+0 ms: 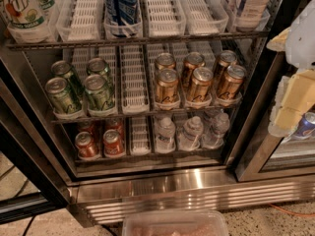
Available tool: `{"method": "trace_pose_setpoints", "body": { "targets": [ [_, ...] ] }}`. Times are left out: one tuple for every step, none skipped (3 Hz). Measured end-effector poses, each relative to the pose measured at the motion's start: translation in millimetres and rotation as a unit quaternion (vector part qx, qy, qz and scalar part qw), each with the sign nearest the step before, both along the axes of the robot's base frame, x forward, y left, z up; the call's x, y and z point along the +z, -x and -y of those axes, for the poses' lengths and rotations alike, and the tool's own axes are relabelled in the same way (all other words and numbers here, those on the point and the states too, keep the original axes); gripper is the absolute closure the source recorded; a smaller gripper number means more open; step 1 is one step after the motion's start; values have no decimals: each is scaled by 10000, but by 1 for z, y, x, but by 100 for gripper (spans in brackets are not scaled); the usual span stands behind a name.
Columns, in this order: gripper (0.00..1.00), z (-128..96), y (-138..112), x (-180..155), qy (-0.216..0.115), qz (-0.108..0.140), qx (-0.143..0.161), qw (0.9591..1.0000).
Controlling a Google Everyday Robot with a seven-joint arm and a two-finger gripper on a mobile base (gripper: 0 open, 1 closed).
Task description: Pick water bottle from bottom shelf of fridge
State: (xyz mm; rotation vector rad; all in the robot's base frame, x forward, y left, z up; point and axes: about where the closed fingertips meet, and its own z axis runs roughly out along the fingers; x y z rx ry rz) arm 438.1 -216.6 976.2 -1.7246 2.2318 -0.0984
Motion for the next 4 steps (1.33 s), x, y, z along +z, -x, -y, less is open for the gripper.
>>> {"method": "trace_pose_setpoints", "body": {
  "targets": [
    [0,0,0,0,0,0,0,10000],
    [0,-7,7,-22,-72,-49,-88,9999],
    [0,-26,24,-66,-361,-193,-92,9991],
    [0,-59,38,-113,-617,-284,150,9976]
  ]
}}
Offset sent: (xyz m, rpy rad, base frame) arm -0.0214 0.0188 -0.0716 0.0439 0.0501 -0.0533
